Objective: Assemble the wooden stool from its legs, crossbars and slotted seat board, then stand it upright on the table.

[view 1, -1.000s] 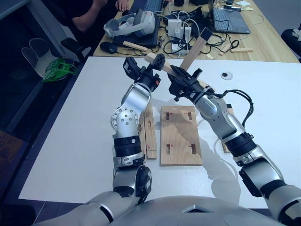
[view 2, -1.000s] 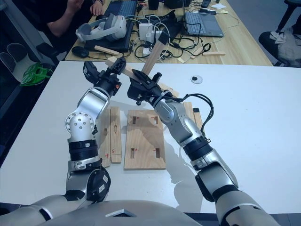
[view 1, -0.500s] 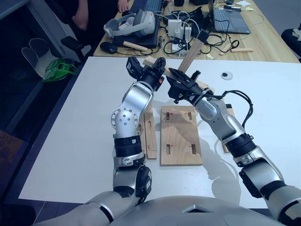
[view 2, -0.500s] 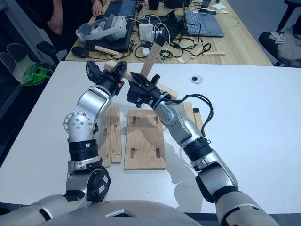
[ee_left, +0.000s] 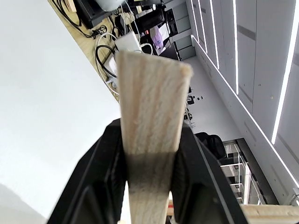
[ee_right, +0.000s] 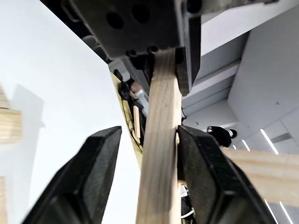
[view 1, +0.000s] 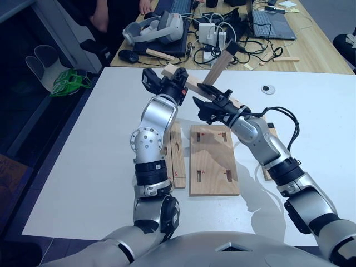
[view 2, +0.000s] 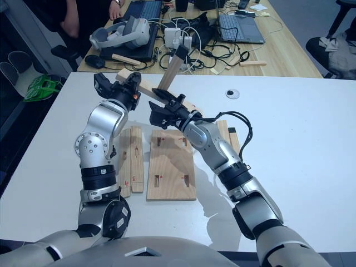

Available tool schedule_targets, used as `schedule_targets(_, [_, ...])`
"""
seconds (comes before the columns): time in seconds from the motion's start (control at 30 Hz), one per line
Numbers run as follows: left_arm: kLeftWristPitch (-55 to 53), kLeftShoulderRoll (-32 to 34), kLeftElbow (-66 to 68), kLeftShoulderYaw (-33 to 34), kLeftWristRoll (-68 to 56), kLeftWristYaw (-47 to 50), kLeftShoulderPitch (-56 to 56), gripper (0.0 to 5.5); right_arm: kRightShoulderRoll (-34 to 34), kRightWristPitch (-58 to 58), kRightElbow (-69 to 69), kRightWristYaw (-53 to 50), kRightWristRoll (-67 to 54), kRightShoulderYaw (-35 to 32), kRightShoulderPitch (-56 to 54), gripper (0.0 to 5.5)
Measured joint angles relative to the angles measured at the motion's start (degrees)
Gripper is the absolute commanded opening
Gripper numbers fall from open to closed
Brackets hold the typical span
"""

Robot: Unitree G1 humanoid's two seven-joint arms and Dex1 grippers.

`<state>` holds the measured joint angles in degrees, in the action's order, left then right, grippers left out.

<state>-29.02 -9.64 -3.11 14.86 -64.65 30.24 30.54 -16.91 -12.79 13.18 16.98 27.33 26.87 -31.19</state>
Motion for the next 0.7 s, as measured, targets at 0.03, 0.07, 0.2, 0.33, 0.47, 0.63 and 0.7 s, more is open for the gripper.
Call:
schedule_targets(0.03, [0.6,0.0,0.1,0.0,0.2,0.0,0.0,1.02,-0.3,-0.6,-0.2,1.4,-1.1,0.0,0.2,2.92])
schedule_targets(0.07, [1.9,0.1,0.1,0.0,0.4,-0.1,0.2,1.02,-1.2,-1.5,-1.1,4.5,-2.4,0.5,1.0,3.09])
schedule_targets(0.2, [6.0,2.1,0.2,-1.1,8.0,-2.6,4.3,1.02,-6.9,-0.5,-5.6,17.4,-7.7,1.3,6.8,2.44])
schedule_targets(0.33, [6.4,6.1,-1.0,-3.4,15.6,-7.4,7.7,1.02,-18.1,6.5,-12.1,30.6,-12.4,-1.3,12.5,1.70])
schedule_targets(0.47, [4.8,8.7,-3.9,-3.1,18.3,-8.9,5.5,1.02,-29.2,15.2,-22.0,42.9,-16.8,-4.5,18.4,0.94])
schedule_targets(0.63, [3.7,8.6,-5.2,-1.8,19.1,-9.0,3.9,1.02,-35.7,24.8,-31.5,52.9,-20.2,-4.6,23.0,0.01])
schedule_targets(0.7, [3.5,8.6,-5.2,-1.4,19.1,-9.0,4.0,1.02,-35.6,27.3,-32.9,54.3,-20.7,-3.1,24.1,0.00])
